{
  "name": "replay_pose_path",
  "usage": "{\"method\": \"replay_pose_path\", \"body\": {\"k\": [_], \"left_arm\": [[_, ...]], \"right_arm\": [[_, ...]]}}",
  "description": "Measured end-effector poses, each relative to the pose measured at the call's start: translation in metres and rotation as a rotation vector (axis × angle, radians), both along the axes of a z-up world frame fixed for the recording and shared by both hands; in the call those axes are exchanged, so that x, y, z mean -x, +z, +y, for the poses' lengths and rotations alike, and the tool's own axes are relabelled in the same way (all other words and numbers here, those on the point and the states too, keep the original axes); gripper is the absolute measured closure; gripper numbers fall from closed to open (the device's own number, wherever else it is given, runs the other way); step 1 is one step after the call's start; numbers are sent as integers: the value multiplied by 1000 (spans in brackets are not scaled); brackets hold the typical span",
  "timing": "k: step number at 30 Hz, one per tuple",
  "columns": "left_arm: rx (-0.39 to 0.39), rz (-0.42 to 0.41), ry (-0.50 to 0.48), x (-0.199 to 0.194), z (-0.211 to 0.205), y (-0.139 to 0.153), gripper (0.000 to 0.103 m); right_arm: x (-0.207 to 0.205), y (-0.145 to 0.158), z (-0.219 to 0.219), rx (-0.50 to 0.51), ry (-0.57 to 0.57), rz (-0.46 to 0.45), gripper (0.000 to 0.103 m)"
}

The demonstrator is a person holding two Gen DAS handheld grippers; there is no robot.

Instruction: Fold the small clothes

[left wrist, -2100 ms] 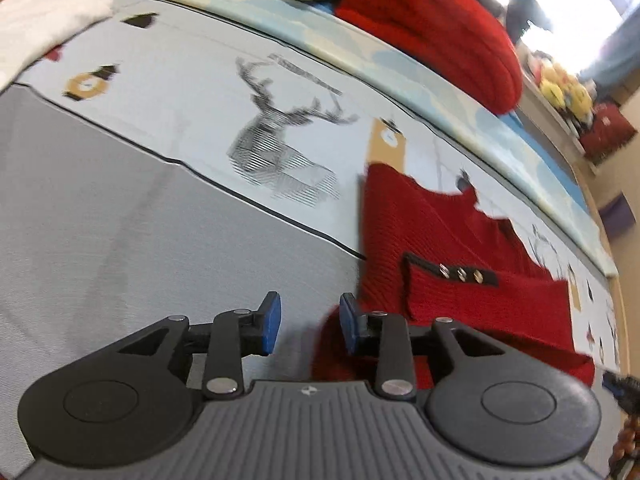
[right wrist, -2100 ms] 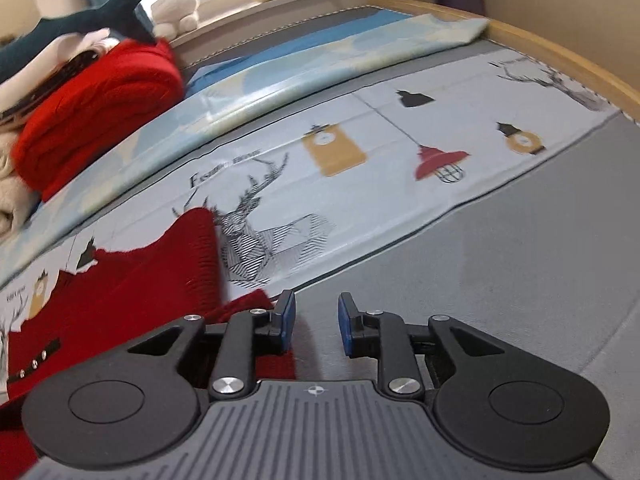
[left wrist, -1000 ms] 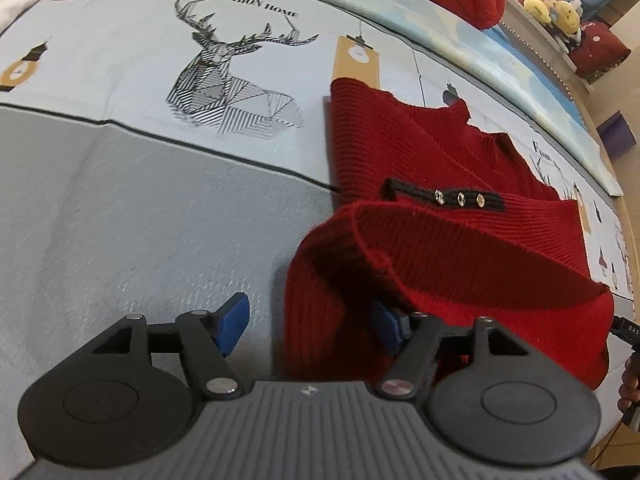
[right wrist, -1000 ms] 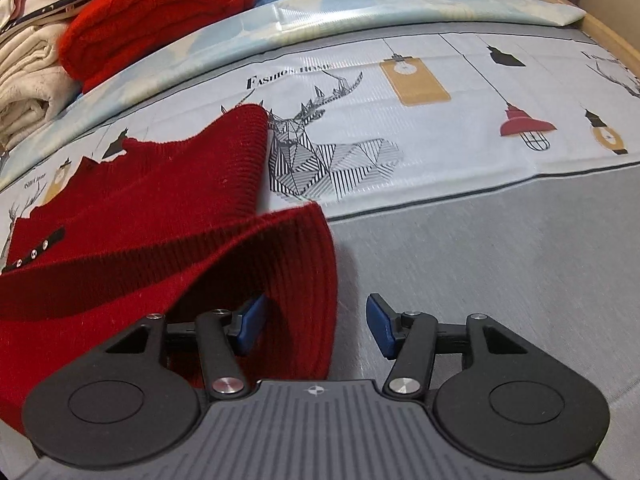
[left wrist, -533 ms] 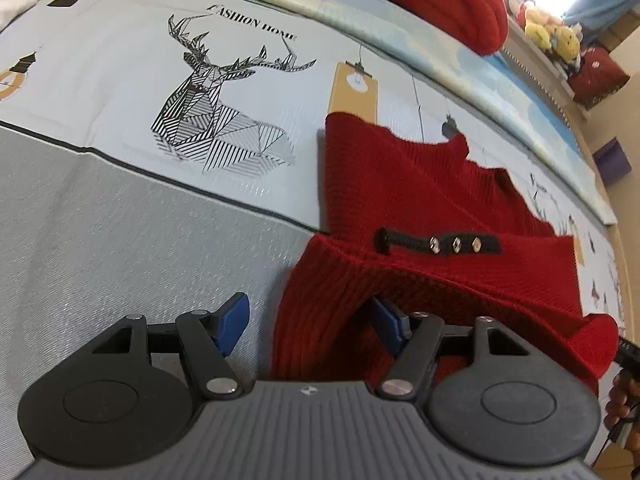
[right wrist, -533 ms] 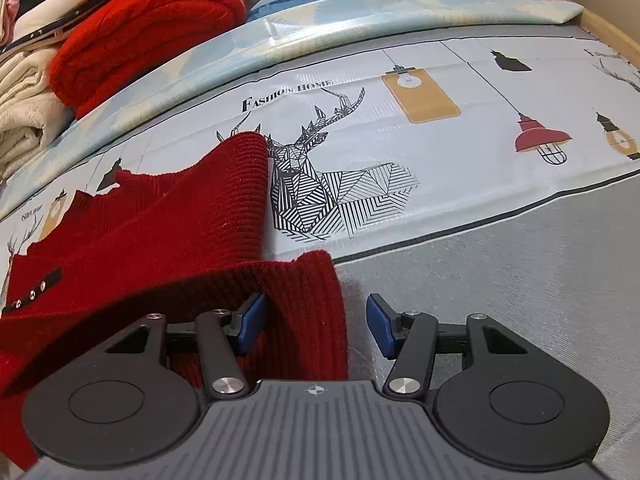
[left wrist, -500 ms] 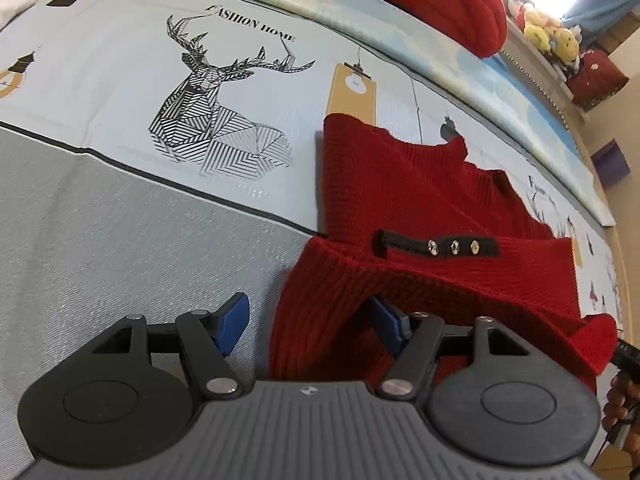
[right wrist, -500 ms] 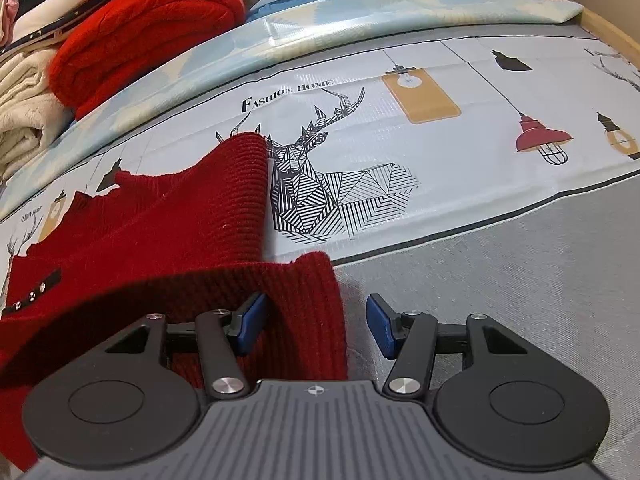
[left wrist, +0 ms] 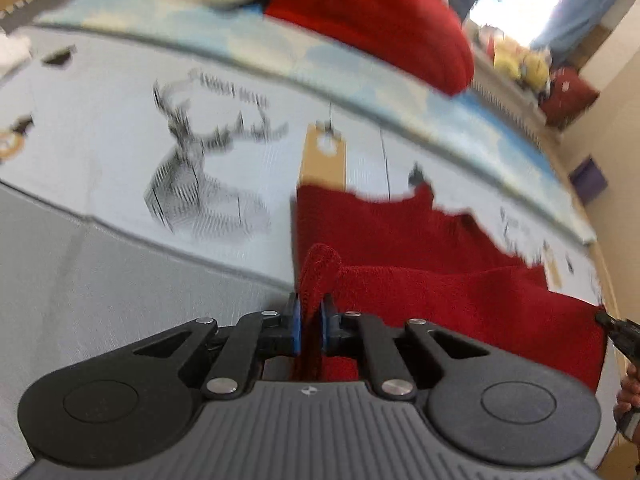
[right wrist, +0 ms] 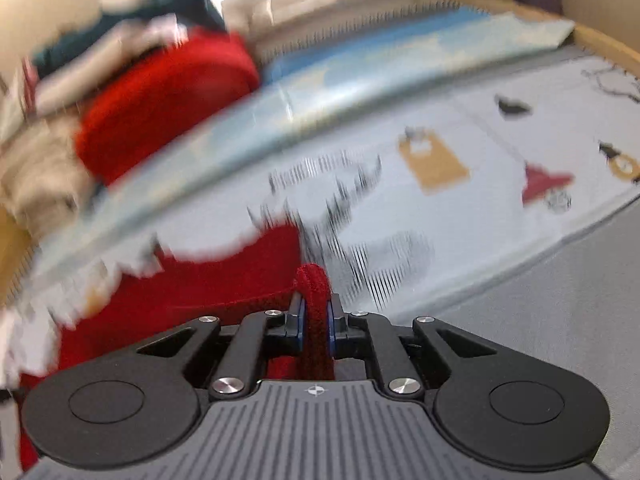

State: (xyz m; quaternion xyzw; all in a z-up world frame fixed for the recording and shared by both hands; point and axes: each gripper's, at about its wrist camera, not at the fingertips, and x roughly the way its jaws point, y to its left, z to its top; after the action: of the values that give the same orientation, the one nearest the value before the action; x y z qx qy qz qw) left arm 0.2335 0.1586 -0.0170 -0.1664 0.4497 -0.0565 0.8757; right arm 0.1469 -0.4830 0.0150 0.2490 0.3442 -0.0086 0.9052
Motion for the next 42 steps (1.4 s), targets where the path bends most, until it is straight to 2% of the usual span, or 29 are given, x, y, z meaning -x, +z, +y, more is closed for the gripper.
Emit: {"method": "replay_pose_path", "body": {"k": [3, 7, 14, 23, 26, 27, 29, 30, 32, 33, 34, 36, 37, 40, 42], "left_arm": [[19, -78, 54, 1, 6, 13, 94], [-37, -136, 94, -7, 0, 21, 94], [-64, -177, 131, -28, -7, 17, 94], [-88, -158, 185, -55, -8, -4, 94], [-105, -99, 172, -63, -10, -21, 94], [-111, -63, 166, -65, -10, -29, 94], [-114, -3, 166, -69, -10, -45, 93], [-108, 21, 166, -70, -10, -49, 91], [-100, 44, 183, -66, -9, -51, 84], [-91, 39, 193, -63, -8, -47, 78], [-80, 29, 200, -60, -8, -43, 68], [-66, 17, 209, -51, -8, -36, 55], [-62, 25, 211, -47, -9, -34, 51], [-35, 96, 194, -31, -14, -33, 51], [-69, 174, 152, -19, -20, -36, 50]], "right_arm": [[2, 19, 4, 29, -5, -123, 93], [-5, 27, 19, 122, -20, -203, 93], [-32, 18, 28, 177, -72, -208, 93], [-63, 8, 41, 219, -75, -222, 93], [-76, -4, 43, 199, -63, -159, 93], [-82, -13, 45, 191, -44, -101, 92], [-92, -36, 49, 250, -25, 43, 91], [-95, -46, 50, 281, -21, 101, 90], [-97, -61, 48, 278, -6, 191, 87], [-95, -62, 45, 267, -15, 202, 80], [-94, -59, 43, 263, -34, 210, 68], [-88, -51, 40, 256, -52, 204, 54], [-84, -47, 40, 247, -55, 195, 53], [-68, -38, 37, 205, -63, 201, 53], [-51, -41, 32, 133, -52, 234, 51]]}}
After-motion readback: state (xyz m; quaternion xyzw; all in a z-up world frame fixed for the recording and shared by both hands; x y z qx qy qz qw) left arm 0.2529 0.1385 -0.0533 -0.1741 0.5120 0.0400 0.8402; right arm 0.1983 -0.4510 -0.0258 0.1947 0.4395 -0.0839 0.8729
